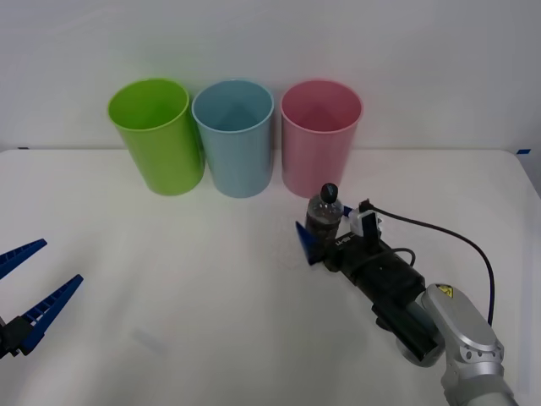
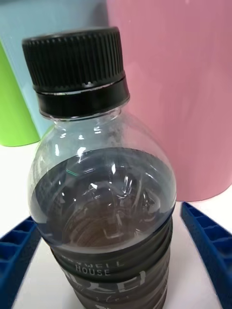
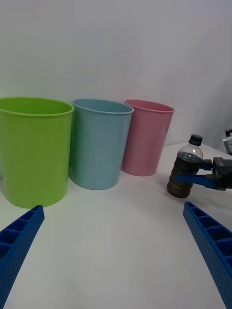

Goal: Grasp the object on the table and drop it into the matching bin: aluminum can to the light blue bin, PET bottle to the pink bin.

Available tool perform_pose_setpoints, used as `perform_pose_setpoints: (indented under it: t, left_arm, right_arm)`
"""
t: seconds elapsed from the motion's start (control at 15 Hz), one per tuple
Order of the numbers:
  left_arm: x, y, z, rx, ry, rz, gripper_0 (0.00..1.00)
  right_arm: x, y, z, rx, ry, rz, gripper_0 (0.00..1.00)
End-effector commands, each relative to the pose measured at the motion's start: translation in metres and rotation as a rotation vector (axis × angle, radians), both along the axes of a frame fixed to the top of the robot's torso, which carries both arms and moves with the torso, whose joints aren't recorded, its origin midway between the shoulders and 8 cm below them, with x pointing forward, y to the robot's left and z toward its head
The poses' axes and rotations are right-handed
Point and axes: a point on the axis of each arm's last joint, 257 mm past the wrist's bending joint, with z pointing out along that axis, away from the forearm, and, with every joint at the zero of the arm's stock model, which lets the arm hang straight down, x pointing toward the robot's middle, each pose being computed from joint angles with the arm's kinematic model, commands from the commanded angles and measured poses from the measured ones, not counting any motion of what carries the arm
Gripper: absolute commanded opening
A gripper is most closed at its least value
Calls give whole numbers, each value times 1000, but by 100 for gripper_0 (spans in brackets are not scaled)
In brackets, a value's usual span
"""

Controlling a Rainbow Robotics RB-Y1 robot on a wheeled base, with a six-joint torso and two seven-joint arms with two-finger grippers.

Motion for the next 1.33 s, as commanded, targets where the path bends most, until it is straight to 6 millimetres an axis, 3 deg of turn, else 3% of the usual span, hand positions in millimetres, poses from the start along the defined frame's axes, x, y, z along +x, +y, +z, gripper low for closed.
perform_pose_setpoints:
  t: [0.07, 0.47, 0.73, 1.07, 1.33]
  left_arm:
    - [0, 0, 0, 0, 0, 0, 100]
    - [0, 0, 0, 0, 0, 0, 100]
    - [0, 0, 0, 0, 0, 0, 100]
    - [0, 0, 0, 0, 0, 0, 100]
    - [0, 0, 0, 0, 0, 0, 100]
  right_arm:
    - [0, -1, 0, 1, 1, -2, 0]
    - [-1, 0, 1, 7, -1, 4, 0]
    - [-8, -5, 15, 11, -33, 3, 0]
    - [-36, -10, 46, 3, -99, 27, 0]
    - [-65, -16, 82, -9, -170, 53, 0]
